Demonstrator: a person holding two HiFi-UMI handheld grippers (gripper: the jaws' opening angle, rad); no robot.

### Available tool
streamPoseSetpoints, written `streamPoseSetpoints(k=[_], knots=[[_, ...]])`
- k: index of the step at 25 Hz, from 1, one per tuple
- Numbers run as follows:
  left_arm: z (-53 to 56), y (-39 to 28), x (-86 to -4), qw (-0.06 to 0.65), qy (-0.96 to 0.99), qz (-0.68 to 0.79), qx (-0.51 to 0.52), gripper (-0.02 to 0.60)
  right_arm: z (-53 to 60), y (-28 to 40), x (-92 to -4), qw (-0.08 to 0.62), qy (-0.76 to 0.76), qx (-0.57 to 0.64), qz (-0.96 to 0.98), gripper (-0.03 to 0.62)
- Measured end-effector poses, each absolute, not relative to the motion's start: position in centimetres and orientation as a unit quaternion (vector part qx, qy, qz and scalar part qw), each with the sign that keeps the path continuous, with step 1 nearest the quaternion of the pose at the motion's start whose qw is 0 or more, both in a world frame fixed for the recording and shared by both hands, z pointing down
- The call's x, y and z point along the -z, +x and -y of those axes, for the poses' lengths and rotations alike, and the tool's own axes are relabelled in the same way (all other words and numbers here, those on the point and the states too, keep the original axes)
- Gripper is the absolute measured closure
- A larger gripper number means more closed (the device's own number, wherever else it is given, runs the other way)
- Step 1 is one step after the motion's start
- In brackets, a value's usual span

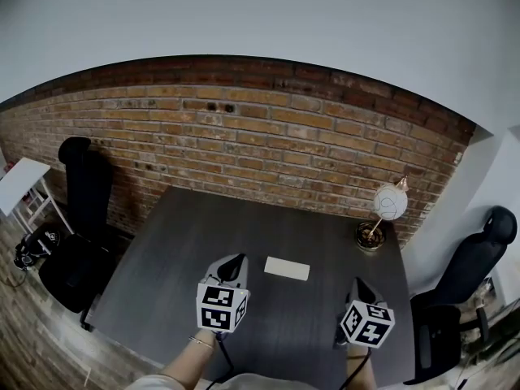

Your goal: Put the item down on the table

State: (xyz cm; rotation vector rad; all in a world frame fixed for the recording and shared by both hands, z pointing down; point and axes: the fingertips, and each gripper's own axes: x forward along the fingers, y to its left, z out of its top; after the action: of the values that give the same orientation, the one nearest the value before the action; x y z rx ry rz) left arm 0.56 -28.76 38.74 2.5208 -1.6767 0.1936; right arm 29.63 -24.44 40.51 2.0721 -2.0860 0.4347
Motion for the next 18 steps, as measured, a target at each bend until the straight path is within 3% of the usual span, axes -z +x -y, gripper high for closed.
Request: streamPoseSetpoints(k=[18], knots=[[28.96, 0.53, -39.18, 0.062, 0.825, 0.559, -0.058, 0.566, 24.68, 30.11, -39.95, 0.097, 0.697, -0.132, 0.698, 0.562]])
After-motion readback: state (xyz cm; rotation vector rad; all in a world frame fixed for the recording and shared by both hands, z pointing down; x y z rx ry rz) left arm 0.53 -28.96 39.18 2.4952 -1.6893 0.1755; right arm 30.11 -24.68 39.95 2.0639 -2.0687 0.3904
